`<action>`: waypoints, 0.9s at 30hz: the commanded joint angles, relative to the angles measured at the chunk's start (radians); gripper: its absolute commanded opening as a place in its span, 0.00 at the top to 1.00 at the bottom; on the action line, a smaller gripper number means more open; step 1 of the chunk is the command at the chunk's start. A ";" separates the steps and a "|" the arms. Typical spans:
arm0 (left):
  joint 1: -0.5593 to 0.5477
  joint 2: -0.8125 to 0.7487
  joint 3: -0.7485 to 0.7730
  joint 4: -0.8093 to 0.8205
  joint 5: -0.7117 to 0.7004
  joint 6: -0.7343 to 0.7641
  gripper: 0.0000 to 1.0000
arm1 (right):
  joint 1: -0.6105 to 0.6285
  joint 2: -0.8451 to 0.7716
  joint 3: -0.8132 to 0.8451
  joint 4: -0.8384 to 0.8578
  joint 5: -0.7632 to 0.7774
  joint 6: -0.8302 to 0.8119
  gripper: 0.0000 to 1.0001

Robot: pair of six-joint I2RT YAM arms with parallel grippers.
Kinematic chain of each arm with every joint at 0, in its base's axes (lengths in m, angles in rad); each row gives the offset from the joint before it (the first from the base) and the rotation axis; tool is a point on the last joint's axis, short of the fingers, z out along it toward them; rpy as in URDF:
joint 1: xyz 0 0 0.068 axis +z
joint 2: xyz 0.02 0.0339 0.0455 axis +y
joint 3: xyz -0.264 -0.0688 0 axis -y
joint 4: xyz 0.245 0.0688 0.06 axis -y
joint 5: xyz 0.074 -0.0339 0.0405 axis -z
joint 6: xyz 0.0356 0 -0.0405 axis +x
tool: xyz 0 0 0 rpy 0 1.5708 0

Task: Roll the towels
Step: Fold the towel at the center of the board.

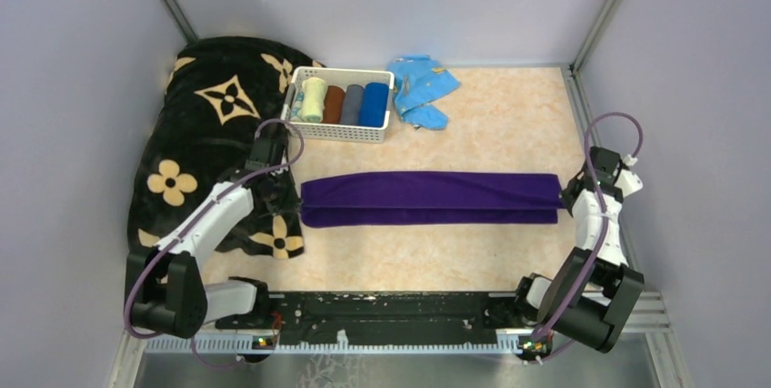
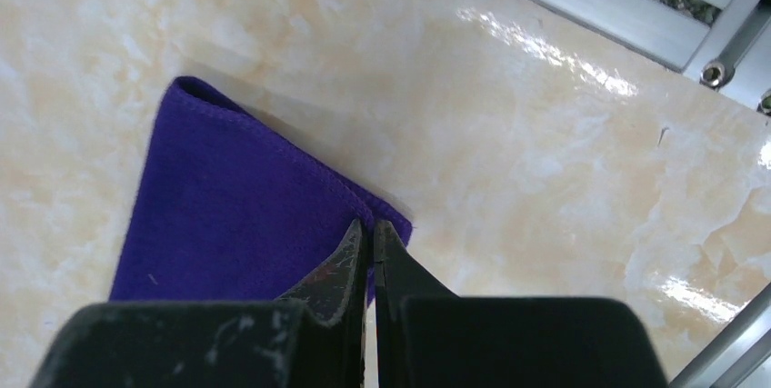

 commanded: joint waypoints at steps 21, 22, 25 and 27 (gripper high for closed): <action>0.007 -0.138 -0.155 0.050 -0.027 -0.153 1.00 | -0.041 0.004 -0.023 0.006 0.031 0.012 1.00; 0.007 -0.143 -0.143 0.038 -0.041 -0.152 1.00 | -0.041 -0.014 -0.016 0.000 0.040 0.014 1.00; 0.007 -0.165 -0.129 0.016 -0.072 -0.149 1.00 | -0.042 -0.029 -0.019 -0.007 0.054 0.021 1.00; 0.007 -0.179 -0.137 0.011 -0.079 -0.150 1.00 | -0.043 -0.033 -0.031 -0.005 0.062 0.022 1.00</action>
